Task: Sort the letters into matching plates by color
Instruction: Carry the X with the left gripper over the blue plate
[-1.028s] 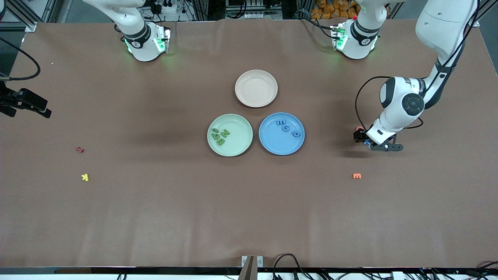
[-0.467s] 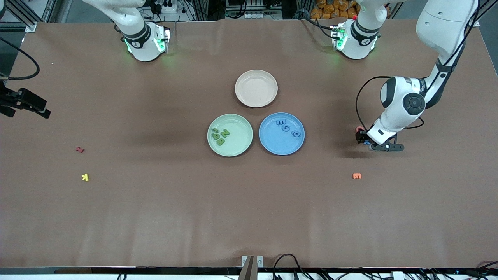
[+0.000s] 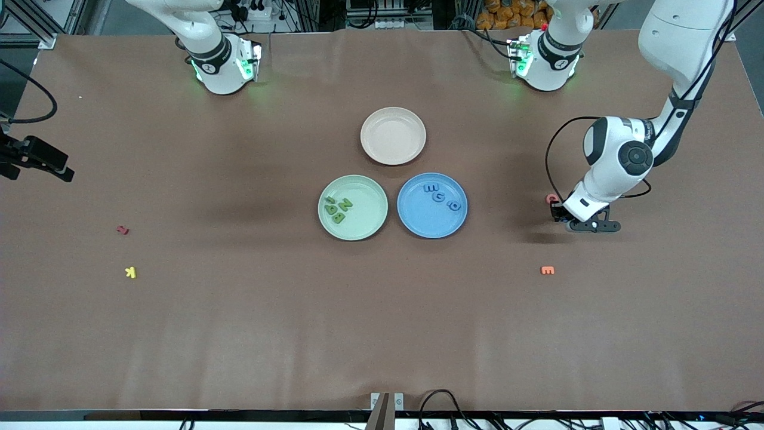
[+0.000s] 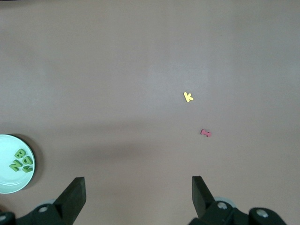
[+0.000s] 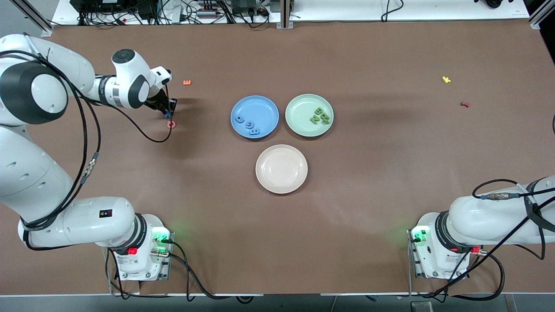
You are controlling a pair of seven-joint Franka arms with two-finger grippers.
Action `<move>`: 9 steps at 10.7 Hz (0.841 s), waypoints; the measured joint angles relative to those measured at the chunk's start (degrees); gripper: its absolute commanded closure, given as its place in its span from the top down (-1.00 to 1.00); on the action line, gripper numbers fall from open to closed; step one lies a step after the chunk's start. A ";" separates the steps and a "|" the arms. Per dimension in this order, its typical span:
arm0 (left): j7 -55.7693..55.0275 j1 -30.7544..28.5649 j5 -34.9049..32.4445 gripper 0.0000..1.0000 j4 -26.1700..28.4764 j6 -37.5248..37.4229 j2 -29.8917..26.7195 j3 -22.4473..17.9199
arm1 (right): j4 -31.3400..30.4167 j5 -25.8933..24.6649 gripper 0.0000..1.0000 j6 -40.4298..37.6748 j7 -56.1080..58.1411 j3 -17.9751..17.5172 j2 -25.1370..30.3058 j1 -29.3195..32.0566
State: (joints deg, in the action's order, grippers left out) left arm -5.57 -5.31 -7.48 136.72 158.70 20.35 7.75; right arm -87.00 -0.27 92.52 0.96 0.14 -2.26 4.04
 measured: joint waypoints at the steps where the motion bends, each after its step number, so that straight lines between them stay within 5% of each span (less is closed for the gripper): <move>1: 0.00 0.01 0.00 -0.89 0.01 0.00 -0.01 -0.02 | 0.00 0.00 1.00 0.00 0.00 0.50 0.00 -0.50; 9: 5.19 0.06 0.00 -1.00 -0.23 0.03 0.03 -0.05 | 0.00 0.00 1.00 0.00 0.00 0.95 0.00 -0.79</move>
State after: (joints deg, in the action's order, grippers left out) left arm -0.38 -5.24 -7.47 136.50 158.73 20.38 7.69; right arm -87.01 -0.27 92.52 0.96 1.09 -2.26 3.25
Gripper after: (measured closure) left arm 0.714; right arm 0.000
